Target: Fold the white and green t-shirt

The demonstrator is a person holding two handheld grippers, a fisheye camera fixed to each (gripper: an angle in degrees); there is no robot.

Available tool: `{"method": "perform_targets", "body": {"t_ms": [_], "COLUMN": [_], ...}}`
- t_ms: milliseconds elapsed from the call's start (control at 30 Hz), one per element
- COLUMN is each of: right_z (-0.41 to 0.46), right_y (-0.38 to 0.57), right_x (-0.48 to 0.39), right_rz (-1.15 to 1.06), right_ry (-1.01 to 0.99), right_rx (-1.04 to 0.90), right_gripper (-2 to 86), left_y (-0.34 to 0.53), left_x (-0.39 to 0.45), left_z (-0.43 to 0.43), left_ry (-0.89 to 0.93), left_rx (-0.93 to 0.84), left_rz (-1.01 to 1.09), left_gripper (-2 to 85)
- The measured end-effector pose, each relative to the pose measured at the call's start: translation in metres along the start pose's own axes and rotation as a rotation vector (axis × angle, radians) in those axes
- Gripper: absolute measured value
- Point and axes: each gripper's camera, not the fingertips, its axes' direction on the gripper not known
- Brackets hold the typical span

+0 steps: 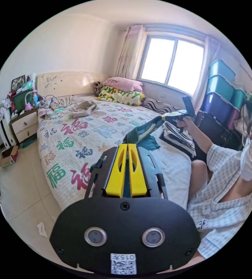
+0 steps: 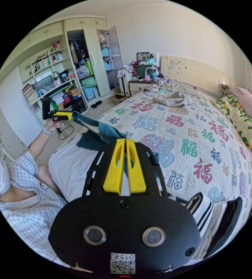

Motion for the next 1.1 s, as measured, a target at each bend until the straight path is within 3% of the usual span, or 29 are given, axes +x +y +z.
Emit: {"method": "perform_targets", "body": {"t_ms": [267,500,633,800,967,1100], "right_z": [-0.041,-0.027,-0.035,-0.071,-0.078,-0.033], "right_y": [0.179,0.234,0.250,0.242,0.180,0.158], "right_x": [-0.099,-0.126,-0.134,-0.123,-0.084,-0.027], "right_rz": [-0.144,-0.183,-0.148,-0.084,0.089,0.250], "right_ry": [-0.091,-0.078,0.088,0.247,0.272,0.274], "right_rx": [-0.178,-0.348,-0.428,-0.253,0.008,-0.148], "right_gripper": [-0.9,1.3,5.2,5.2,6.1,12.0], "left_y": [0.137,0.187,0.202,0.186,0.134,0.128], "left_x": [0.200,0.269,0.288,0.288,0.228,0.153], "left_z": [-0.045,-0.021,-0.019,-0.078,-0.090,-0.070], "left_ry": [0.047,-0.038,-0.138,-0.167,-0.285,-0.402], "left_rx": [-0.188,-0.401,-0.512,-0.277,-0.073,-0.085], "left_rz": [0.220,0.292,0.310,0.242,0.015,-0.258], "left_gripper": [-0.3,-0.3,-0.3,0.0,2.1,6.5]}}
